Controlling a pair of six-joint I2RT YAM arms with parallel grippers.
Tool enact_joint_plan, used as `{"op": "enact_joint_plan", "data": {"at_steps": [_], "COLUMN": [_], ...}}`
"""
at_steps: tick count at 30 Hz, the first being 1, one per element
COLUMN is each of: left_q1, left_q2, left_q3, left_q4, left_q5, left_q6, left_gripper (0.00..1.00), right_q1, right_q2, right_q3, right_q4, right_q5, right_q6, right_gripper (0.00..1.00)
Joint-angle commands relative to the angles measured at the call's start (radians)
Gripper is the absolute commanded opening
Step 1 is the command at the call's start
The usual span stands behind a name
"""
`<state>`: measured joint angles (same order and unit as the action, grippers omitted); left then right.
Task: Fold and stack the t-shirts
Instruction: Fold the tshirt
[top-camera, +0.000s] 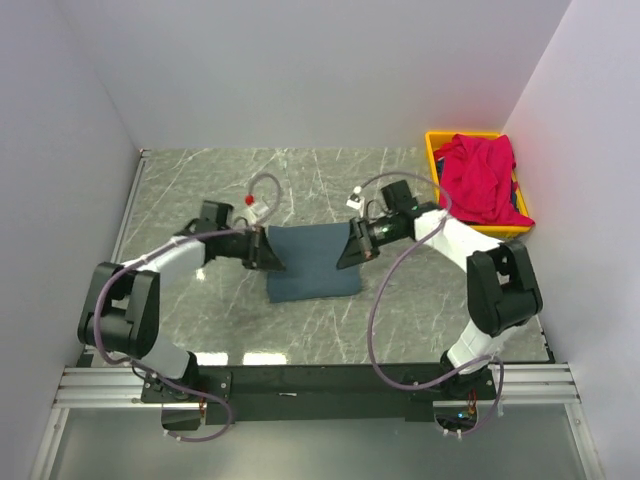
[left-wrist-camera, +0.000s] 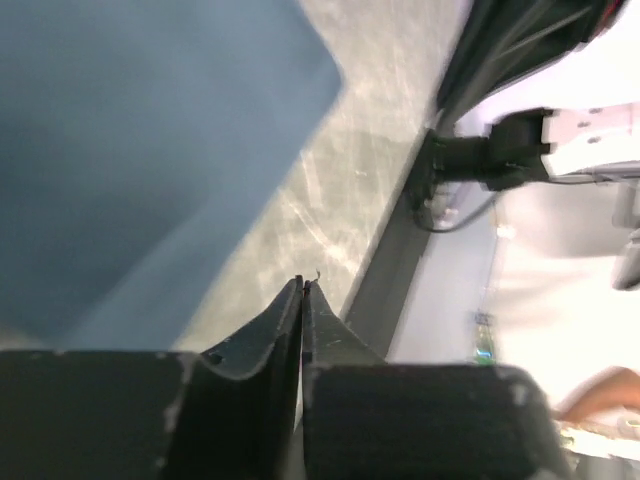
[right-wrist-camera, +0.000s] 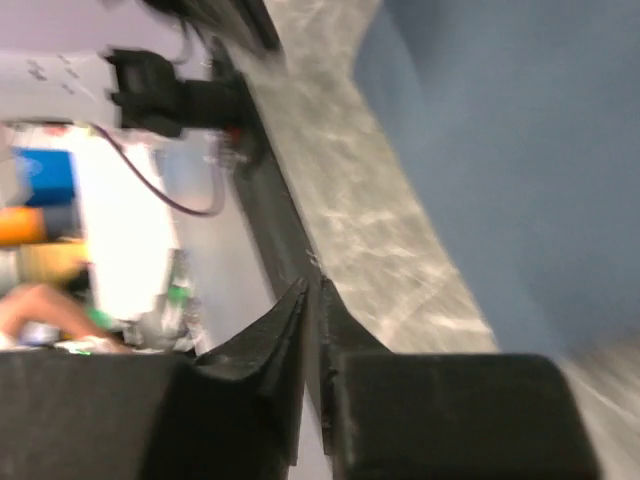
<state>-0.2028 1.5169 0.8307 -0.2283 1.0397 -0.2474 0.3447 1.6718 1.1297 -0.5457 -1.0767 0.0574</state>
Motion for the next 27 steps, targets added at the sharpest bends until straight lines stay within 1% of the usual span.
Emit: {"op": "enact_joint_plan", "data": {"at_steps": [1,2,4,6,8,9,11,12,13,16,18,19,20,21,22,24,25,27], "left_q1": [-0.102,-0.118,-0.155,-0.164,-0.153,-0.132,-0.107,-0.090,-0.081,-0.057,-0.050,-0.046,-0.031,-0.020,-0.006,0.034,0.045,0.060], "left_q2": [0.037,0.073,0.115,0.190,0.247,0.303,0.380,0.400,0.417,0.457,0.459,0.451,0.422,0.399,0.373,0.287,0.237,0.200], "left_q3": [-0.077,-0.088,-0.091,-0.088,-0.068,-0.062,-0.024,-0.010,-0.001,0.005,0.013,0.016,0.015,0.019,0.019,0.031,0.072,0.129], "left_q4": [0.353,0.438,0.483,0.472,0.410,0.382,0.261,0.232,0.157,0.124,0.090,0.071,0.017,-0.011,-0.040,-0.132,-0.169,-0.268], "left_q5": [0.037,0.033,0.025,-0.001,-0.027,-0.036,-0.055,-0.078,-0.084,-0.090,-0.087,-0.069,-0.063,-0.052,-0.012,0.032,0.052,0.072], "left_q6": [-0.294,-0.370,-0.421,-0.420,-0.360,-0.333,-0.212,-0.167,-0.111,-0.086,-0.057,-0.009,0.022,0.057,0.124,0.193,0.283,0.344], "left_gripper": [0.06,0.06,0.04,0.01,0.01,0.01,0.01,0.01,0.01,0.01,0.01,0.01,0.01,0.01,0.01,0.01,0.01,0.02], "right_q1": [0.088,0.103,0.122,0.129,0.111,0.099,0.077,0.062,0.057,0.042,0.042,0.039,0.039,0.040,0.039,0.036,0.019,-0.009], "right_q2": [0.060,0.100,0.130,0.192,0.285,0.313,0.367,0.377,0.387,0.425,0.418,0.407,0.370,0.343,0.268,0.183,0.116,0.083], "right_q3": [-0.111,-0.128,-0.151,-0.151,-0.125,-0.125,-0.140,-0.145,-0.146,-0.150,-0.150,-0.142,-0.134,-0.125,-0.101,-0.071,-0.029,0.014], "right_q4": [0.433,0.478,0.611,0.598,0.500,0.478,0.454,0.458,0.440,0.437,0.422,0.382,0.351,0.275,0.232,0.161,0.114,0.118], "right_q5": [-0.087,-0.095,-0.106,-0.080,-0.072,-0.069,-0.042,-0.025,0.016,0.055,0.076,0.074,0.052,0.028,0.011,-0.015,-0.020,-0.014], "right_q6": [0.364,0.440,0.533,0.504,0.411,0.392,0.351,0.340,0.311,0.309,0.296,0.257,0.233,0.205,0.135,0.072,0.027,0.030], "right_gripper": [0.10,0.07,0.06,0.06,0.05,0.04,0.03,0.03,0.03,0.03,0.04,0.05,0.06,0.06,0.08,0.09,0.12,0.15]}}
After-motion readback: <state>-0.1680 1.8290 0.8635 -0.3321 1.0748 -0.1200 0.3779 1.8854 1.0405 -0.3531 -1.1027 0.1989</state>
